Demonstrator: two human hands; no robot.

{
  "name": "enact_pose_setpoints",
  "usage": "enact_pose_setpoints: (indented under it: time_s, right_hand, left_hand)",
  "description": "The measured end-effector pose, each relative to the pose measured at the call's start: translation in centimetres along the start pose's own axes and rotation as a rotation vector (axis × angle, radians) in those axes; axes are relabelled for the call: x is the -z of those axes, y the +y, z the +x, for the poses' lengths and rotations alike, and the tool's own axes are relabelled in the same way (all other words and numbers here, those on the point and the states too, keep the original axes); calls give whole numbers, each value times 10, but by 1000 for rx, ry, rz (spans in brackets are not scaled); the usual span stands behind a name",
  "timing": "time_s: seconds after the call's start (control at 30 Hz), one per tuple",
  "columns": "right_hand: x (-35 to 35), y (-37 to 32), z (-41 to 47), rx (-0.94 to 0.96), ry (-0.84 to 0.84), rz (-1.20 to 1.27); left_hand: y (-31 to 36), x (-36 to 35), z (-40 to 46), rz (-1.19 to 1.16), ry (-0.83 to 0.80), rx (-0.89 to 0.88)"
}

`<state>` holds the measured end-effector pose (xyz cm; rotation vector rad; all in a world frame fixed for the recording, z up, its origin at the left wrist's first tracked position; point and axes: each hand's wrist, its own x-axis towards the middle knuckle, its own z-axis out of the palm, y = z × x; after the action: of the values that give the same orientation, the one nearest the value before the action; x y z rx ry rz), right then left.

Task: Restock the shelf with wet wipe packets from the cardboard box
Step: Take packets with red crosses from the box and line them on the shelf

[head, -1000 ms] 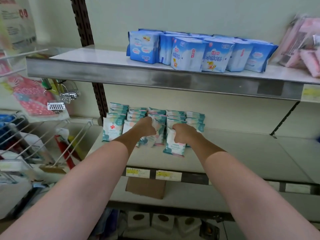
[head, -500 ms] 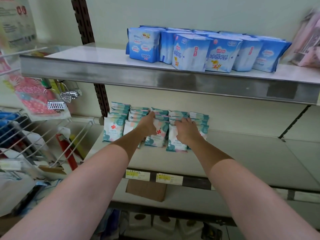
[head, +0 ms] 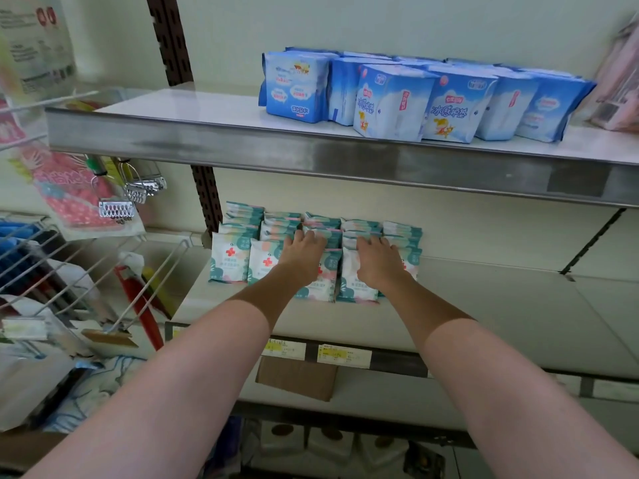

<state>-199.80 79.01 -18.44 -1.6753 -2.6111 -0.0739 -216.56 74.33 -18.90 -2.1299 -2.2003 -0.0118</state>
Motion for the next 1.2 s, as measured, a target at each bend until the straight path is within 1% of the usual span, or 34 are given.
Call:
enact_pose_setpoints:
  time_s: [0.07, 0.17, 0.27, 0.4, 0.5, 0.6, 0.83, 0.97, 1.1, 1.2]
  right_hand:
    - [-1, 1, -2, 0, 5, 0]
    - [1, 6, -7, -10, 63, 4]
    - [4, 9, -16, -13, 121, 29]
    - [0, -2, -31, -28, 131, 34]
    - [-8, -15, -46, -18, 116, 81]
    - [-15, -27, -64, -12, 60, 122]
    - [-24, -55, -94, 4, -11, 186]
    - [-21, -72, -102, 50, 14, 221]
    - [-21, -90, -115, 130, -15, 240]
    - [-24, -109, -128, 148, -43, 295]
  left_hand:
    - [-2, -2, 0, -29, -16, -2]
    - [-6, -2, -2, -37, -14, -14]
    - [-7, -3, -7, -34, 37, -30]
    - [-8, 1, -14, -11, 87, -58]
    - [-13, 4, -23, -25, 95, -70]
    - [-19, 2, -35, -27, 96, -70]
    - [-28, -6, -78, -22, 43, -68]
    - [-35, -3, -102, -44, 39, -16]
    - [-42, 3, -133, -45, 55, 76]
    - [-49, 1, -164, -31, 10, 130]
